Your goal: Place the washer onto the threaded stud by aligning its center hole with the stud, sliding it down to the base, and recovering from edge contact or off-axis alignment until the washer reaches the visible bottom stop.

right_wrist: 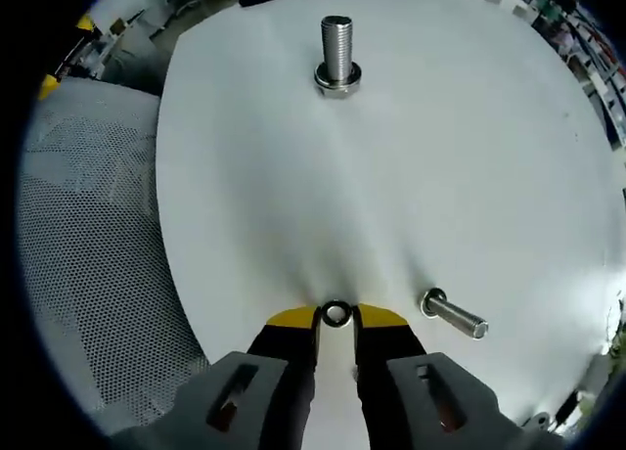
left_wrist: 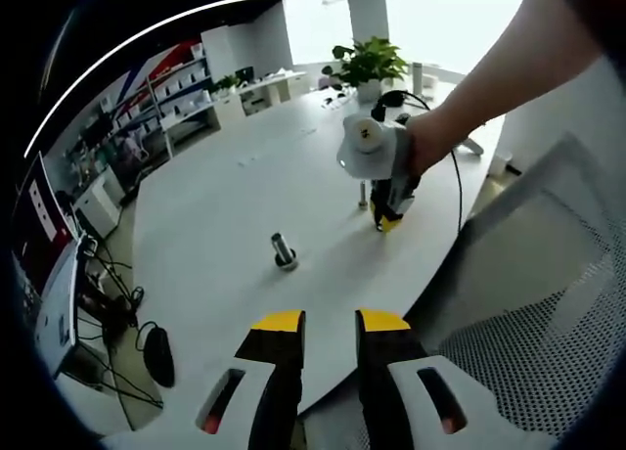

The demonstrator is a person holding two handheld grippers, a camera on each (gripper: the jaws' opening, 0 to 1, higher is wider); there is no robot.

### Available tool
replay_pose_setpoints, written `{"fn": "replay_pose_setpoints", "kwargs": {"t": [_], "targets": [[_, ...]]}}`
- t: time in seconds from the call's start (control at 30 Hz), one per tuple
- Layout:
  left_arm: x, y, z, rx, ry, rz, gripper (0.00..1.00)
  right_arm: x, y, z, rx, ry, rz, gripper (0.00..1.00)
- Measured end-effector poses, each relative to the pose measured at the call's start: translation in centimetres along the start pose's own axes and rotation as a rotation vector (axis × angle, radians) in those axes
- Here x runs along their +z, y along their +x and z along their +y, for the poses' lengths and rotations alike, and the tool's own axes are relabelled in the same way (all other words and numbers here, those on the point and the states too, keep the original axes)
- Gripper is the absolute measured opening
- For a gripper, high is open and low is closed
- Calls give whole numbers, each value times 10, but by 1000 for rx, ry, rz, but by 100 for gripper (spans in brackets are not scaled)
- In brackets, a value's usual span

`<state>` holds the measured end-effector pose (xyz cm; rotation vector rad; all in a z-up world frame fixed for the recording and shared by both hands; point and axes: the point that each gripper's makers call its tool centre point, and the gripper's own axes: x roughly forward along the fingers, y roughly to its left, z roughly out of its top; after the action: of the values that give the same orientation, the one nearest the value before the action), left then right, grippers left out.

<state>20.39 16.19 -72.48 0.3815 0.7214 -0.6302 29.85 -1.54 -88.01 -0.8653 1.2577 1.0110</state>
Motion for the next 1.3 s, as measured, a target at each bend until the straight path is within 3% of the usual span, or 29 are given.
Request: {"fn": "replay_pose_setpoints", "kwargs": {"t": [0.2, 0.27, 0.37, 0.53, 0.63, 0.8, 0.93, 1.3], "targets": [[-1, 0, 0, 1, 0, 4, 18, 0, 1, -2, -12, 4, 41, 14], [-1, 0, 1, 1, -4, 4, 18, 0, 1, 2, -14, 54, 59, 18], [-1, 0, 1, 1, -5, 6, 18, -1, 0, 6, -36, -39, 80, 23], [0, 0, 1, 1, -6, 0, 18, -4, 0, 2, -4, -50, 51, 21], [0, 0, 1, 2, -8, -1, 18, -4, -1, 1, 6, -9, 19, 20], [-1, 0, 1, 2, -5, 7, 18, -9, -2, 2, -5, -32, 29, 21], [-1, 0, 1, 2, -5, 3, 18, -8, -2, 0, -20, 34, -17, 20], [-2, 0, 1, 5, -4, 8, 18, -7, -1, 1, -30, -19, 26, 20]]}}
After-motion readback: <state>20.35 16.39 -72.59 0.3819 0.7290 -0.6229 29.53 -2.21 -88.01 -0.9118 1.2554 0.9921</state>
